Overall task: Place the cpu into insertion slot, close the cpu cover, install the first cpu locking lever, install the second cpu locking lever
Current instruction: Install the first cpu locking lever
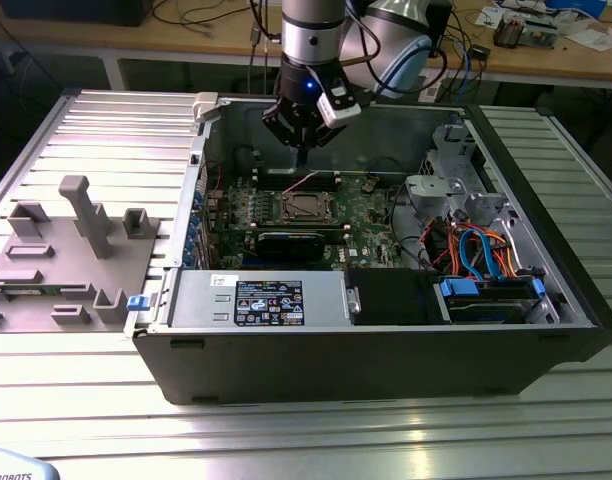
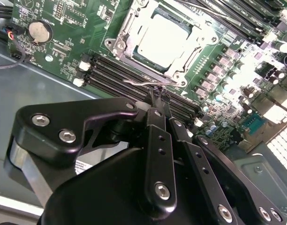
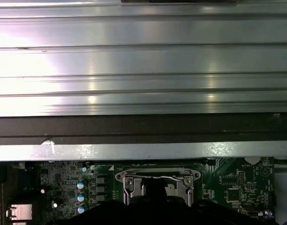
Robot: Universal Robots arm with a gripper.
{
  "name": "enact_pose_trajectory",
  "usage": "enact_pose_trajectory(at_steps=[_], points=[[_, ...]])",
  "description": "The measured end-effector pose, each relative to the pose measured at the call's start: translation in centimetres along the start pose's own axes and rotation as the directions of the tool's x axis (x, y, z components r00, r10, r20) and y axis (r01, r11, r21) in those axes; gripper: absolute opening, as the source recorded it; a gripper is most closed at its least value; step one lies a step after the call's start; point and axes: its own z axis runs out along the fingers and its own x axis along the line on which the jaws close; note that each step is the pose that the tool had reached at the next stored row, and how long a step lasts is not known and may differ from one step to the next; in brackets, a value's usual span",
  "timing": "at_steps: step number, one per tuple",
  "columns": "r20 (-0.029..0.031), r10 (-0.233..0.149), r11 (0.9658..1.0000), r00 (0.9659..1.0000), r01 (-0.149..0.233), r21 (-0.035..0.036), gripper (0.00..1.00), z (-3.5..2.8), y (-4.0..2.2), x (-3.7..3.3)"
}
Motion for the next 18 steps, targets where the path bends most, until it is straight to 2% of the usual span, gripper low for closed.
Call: enact_pose_trajectory(at_steps=[5, 18], points=[[0.0, 0.0, 1.0, 1.0, 0.0, -0.0001, 0.11, 0.01, 0.01, -0.67], [-0.0001, 0.0, 1.0, 1.0, 0.0, -0.0002, 0.11, 0.26, 0.02, -1.17]])
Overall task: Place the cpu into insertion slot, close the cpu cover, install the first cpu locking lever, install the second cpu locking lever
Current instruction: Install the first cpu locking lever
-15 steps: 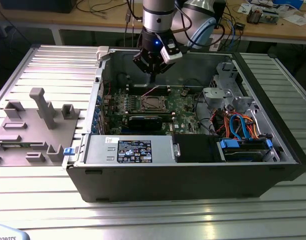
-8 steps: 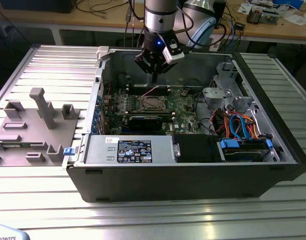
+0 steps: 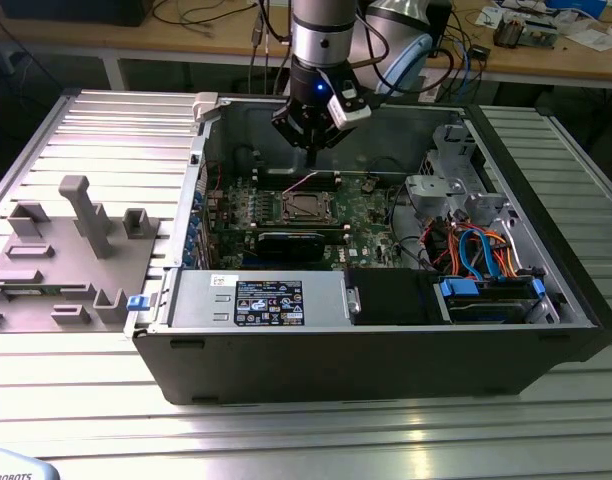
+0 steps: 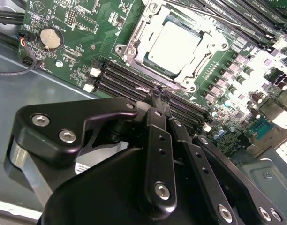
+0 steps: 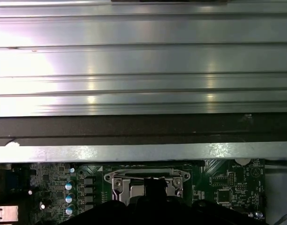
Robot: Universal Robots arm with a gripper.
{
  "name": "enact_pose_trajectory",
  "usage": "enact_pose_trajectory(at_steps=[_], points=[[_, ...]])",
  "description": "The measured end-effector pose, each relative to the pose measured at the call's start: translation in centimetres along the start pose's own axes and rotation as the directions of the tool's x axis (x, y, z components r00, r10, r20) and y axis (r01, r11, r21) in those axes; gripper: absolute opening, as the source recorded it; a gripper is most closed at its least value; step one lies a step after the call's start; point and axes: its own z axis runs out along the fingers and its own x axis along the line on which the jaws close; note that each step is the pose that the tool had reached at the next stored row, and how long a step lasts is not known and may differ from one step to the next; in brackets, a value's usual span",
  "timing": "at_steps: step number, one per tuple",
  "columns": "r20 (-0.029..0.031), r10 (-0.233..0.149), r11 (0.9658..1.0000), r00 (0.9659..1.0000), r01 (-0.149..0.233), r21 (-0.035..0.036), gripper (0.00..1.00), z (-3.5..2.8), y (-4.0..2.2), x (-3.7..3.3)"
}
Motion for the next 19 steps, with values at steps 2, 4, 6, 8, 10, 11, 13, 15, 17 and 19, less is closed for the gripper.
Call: enact_pose_trajectory(at_steps=[2, 4, 6, 8, 10, 11, 13, 15, 17, 19], points=[[0.0002, 0.0, 1.0, 1.0, 0.0, -0.0004, 0.11, 0.08, 0.0, -0.07], [0.0001, 0.0, 1.0, 1.0, 0.0, -0.0004, 0.11, 0.18, 0.0, -0.1], [0.0, 0.0, 1.0, 1.0, 0.0, -0.0006, 0.11, 0.26, 0.0, -0.13], [0.0, 0.0, 1.0, 1.0, 0.0, -0.0006, 0.11, 0.32, 0.0, -0.15], [0.0001, 0.0, 1.0, 1.0, 0.0, -0.0007, 0.11, 0.4, 0.0, -0.17], [0.0001, 0.0, 1.0, 1.0, 0.0, -0.0007, 0.11, 0.43, 0.0, -0.18], [0.0, 0.0, 1.0, 1.0, 0.0, -0.0006, 0.11, 0.49, 0.0, -0.2], [0.0, 0.0, 1.0, 1.0, 0.0, -0.0007, 0.11, 0.55, 0.0, -0.21], [0.0001, 0.0, 1.0, 1.0, 0.0, -0.0008, 0.11, 0.63, 0.0, -0.22], [0.0, 0.0, 1.0, 1.0, 0.0, -0.0007, 0.11, 0.68, 0.0, -0.23]])
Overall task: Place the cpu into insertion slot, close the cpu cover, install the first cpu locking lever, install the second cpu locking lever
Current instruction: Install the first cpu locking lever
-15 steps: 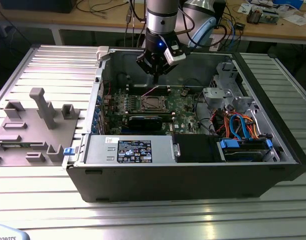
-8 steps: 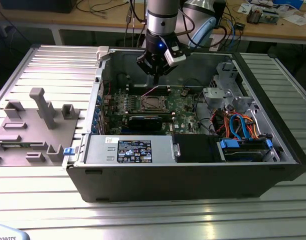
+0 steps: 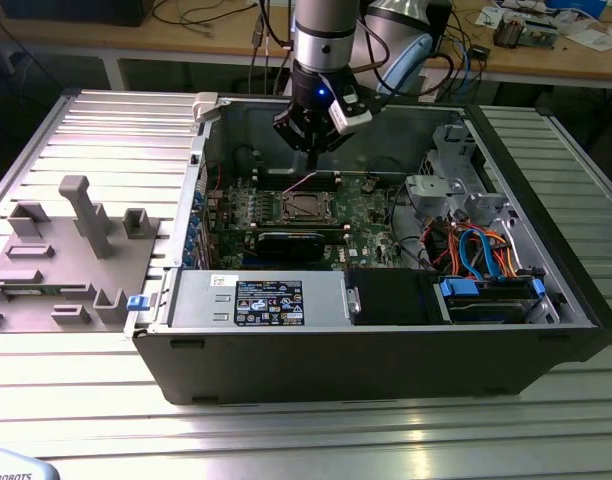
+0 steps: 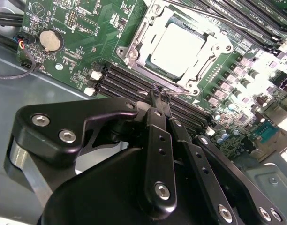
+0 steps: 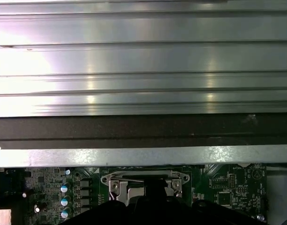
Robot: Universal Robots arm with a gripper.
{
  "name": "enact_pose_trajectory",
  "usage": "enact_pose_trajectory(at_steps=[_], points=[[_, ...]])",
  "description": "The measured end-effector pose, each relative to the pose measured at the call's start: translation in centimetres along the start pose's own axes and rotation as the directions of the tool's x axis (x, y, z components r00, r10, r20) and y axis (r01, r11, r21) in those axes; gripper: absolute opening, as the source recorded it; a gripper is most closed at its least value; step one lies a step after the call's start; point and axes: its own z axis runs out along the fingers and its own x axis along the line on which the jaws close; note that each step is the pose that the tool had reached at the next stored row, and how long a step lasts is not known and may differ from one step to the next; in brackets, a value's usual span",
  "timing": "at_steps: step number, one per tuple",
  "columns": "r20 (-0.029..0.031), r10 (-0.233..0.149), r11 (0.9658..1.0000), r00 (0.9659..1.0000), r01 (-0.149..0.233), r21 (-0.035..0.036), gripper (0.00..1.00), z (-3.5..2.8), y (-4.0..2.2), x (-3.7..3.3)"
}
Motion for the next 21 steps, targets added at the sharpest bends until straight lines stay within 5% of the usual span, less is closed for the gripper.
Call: enact_pose_trajectory(at_steps=[21], points=[[0.0001, 0.006, 1.0, 1.0, -0.006, -0.0033, 0.11, 0.62, 0.0, -0.27]])
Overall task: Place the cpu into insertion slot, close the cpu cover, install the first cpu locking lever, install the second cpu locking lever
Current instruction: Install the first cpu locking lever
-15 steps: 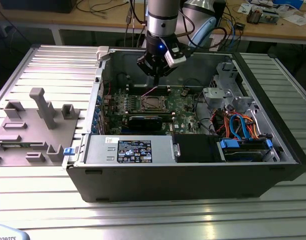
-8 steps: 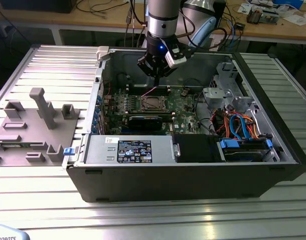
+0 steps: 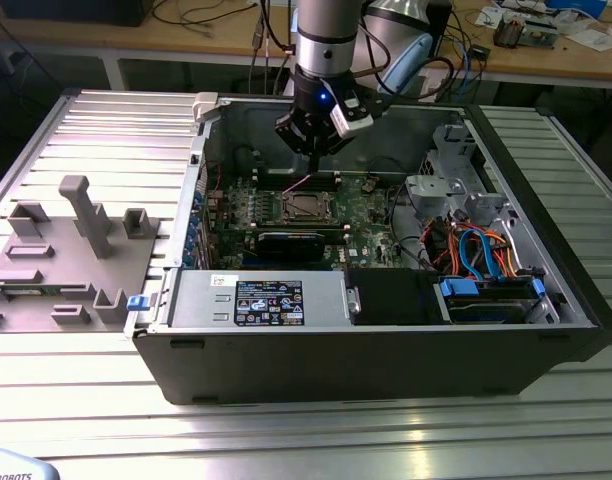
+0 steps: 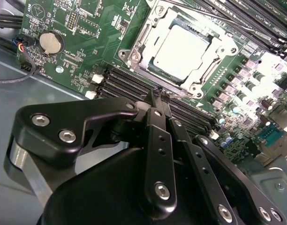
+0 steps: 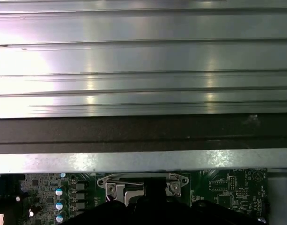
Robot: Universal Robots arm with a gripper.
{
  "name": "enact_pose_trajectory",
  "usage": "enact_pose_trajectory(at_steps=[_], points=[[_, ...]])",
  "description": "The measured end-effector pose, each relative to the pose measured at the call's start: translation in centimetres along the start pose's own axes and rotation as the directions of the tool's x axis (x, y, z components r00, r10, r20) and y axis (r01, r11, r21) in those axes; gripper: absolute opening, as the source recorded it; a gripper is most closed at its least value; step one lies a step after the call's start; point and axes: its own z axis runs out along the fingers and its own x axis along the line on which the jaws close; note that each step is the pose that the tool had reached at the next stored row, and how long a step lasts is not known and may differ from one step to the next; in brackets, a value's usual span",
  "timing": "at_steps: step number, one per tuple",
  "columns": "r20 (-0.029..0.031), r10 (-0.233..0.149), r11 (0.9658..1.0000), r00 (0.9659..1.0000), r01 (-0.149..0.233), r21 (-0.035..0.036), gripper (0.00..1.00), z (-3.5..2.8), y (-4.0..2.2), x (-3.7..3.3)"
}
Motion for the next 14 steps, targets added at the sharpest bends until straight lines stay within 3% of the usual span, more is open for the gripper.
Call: enact_pose_trajectory(at_steps=[5, 10, 14], points=[[0.0, 0.002, 1.0, 1.0, -0.002, -0.0042, 0.11, 0.15, 0.0, 0.24], [-0.0005, -0.006, 0.9998, 1.0, 0.006, -0.0166, 0.11, 0.52, 0.0, 0.94], [-0.0008, -0.028, 0.9994, 0.9996, 0.028, -0.0215, 0.11, 0.91, 0.18, 0.97]])
